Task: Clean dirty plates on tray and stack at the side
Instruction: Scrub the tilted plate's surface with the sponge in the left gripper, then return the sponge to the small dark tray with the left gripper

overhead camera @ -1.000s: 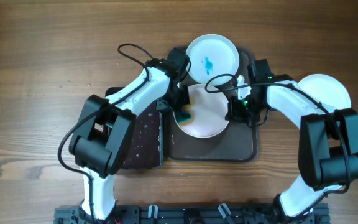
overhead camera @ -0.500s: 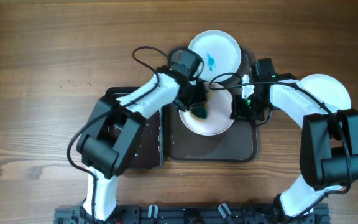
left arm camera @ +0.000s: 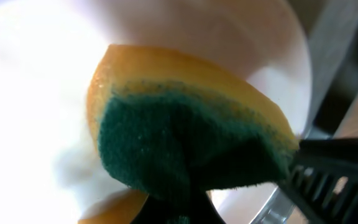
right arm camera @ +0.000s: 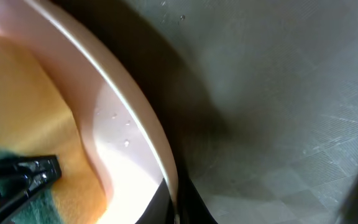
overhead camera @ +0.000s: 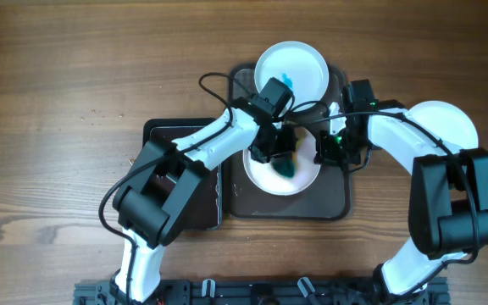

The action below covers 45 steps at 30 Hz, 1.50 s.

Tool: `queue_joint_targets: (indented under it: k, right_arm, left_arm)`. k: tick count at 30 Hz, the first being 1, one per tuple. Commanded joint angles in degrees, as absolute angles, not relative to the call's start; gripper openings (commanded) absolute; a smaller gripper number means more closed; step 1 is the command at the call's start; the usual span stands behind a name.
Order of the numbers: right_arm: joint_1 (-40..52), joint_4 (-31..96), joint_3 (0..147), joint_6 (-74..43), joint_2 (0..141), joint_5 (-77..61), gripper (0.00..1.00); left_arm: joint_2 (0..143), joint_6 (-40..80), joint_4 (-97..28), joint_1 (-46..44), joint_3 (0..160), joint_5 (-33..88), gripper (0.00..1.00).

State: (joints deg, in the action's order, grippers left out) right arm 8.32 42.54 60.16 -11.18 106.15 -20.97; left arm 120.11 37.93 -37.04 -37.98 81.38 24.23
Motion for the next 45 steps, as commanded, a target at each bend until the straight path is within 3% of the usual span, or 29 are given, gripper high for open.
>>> queue_joint_targets:
  k: [1,12,19,30,31,34,37,45]
  right_arm:
    - [8.6,42.7,59.1,-10.3,107.8,-17.6,0.04]
    - [8.6,42.8,59.1,-10.5,107.8,-17.6,0.04]
    - [8.6,42.7,59.1,-10.5,107.8,-17.6,0.04]
    - [8.6,42.3,59.1,-16.8,107.8,-18.0,0.04]
    - [8.6,42.2,59.1,-17.4,107.8,-18.0,0.04]
    - [8.6,41.9,59.6,-17.9,107.7,-17.8,0.04]
    - [8.7,43.1,60.6,-16.5,106.3,-16.6,0.04]
    - [12.2,50.5,63.7,-13.5,95.2,-7.2,0.04]
  left_arm:
    - [119.9,36.2,-43.6,-37.1,80.9,22.7,0.04]
    - [100.3,34.7,-57.5,-27.5,80.9,7.9,0.04]
    - [97.2,33.8,-67.5,-19.9,80.0,-3.8,0.04]
    - [97.2,31.7,-56.0,-14.1,64.3,-0.7,0.04]
    - [97.2,31.7,-55.5,-14.0,64.3,-0.3,0.06]
    - [96.6,31.7,-54.4,-13.3,64.6,2.7,0.32]
    - [95.5,28.8,-54.8,-12.9,65.7,5.4,0.47]
    - [86.9,28.4,-57.5,-12.8,67.6,6.0,0.63]
